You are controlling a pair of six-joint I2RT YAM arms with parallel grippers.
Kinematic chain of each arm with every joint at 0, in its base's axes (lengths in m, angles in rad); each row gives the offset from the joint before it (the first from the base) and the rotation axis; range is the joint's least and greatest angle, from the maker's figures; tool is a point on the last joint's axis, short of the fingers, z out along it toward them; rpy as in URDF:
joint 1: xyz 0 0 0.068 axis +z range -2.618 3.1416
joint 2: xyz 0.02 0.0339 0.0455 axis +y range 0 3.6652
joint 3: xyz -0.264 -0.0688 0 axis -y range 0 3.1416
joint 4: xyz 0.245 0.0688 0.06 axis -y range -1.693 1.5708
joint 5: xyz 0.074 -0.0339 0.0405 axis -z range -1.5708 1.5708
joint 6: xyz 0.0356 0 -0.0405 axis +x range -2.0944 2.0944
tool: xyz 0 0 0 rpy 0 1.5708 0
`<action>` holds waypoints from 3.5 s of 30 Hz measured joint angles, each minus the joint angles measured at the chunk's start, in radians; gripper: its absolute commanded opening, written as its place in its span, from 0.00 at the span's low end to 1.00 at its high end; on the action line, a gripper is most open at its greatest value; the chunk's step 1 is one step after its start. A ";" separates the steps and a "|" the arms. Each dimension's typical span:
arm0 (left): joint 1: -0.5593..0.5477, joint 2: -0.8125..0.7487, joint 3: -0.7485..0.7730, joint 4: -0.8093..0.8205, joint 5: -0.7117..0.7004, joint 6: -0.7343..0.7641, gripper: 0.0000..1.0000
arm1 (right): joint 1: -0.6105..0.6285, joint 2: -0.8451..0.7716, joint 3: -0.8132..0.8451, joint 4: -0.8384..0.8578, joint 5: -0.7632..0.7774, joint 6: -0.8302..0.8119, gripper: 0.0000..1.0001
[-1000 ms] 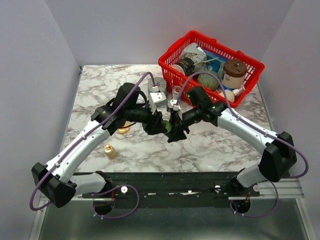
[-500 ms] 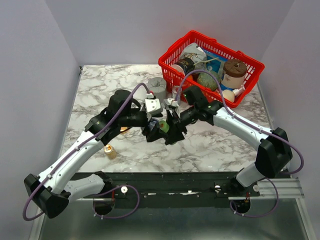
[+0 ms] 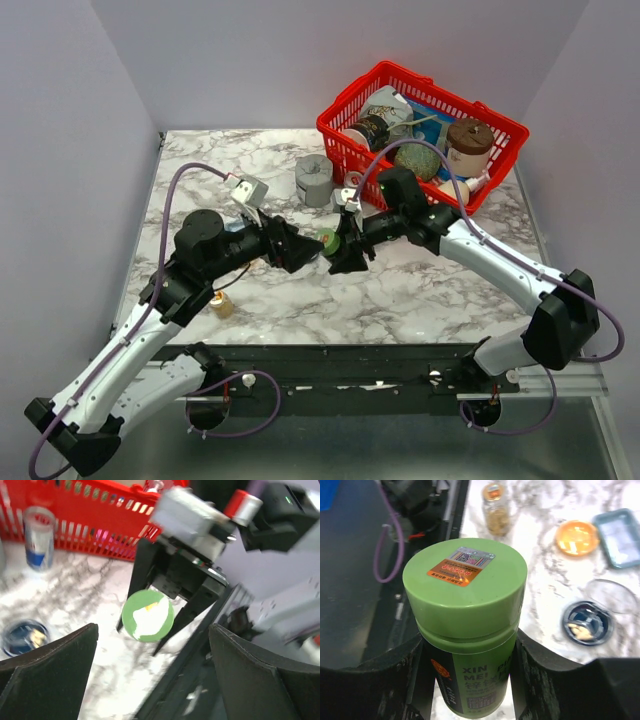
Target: Sort the pills into containers
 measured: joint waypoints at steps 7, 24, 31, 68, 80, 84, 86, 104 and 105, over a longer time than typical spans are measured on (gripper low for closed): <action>-0.014 0.027 -0.055 0.014 -0.127 -0.439 0.99 | 0.000 -0.013 -0.007 0.042 0.127 0.019 0.15; -0.107 0.287 0.174 -0.221 -0.319 -0.504 0.47 | 0.000 -0.006 -0.008 0.045 0.177 0.020 0.14; -0.110 0.303 0.201 -0.245 -0.325 -0.441 0.21 | 0.000 0.000 -0.008 0.047 0.182 0.019 0.14; -0.082 0.286 0.225 -0.316 0.121 0.790 0.31 | 0.016 0.034 -0.006 0.008 0.021 -0.065 0.13; -0.081 0.200 0.129 -0.281 0.071 0.753 0.41 | 0.013 0.034 -0.006 -0.008 0.013 -0.044 0.13; -0.075 0.169 0.089 -0.288 0.050 0.755 0.41 | 0.004 0.034 -0.006 -0.026 0.008 -0.022 0.13; -0.070 0.149 0.053 -0.329 0.037 0.766 0.53 | -0.006 0.033 -0.005 -0.021 -0.006 -0.007 0.13; 0.000 0.029 0.029 -0.182 0.046 0.312 0.99 | -0.016 0.033 -0.004 -0.019 -0.023 0.005 0.13; 0.007 0.056 0.043 -0.180 0.046 0.269 0.99 | -0.016 0.033 -0.004 -0.019 -0.023 0.005 0.12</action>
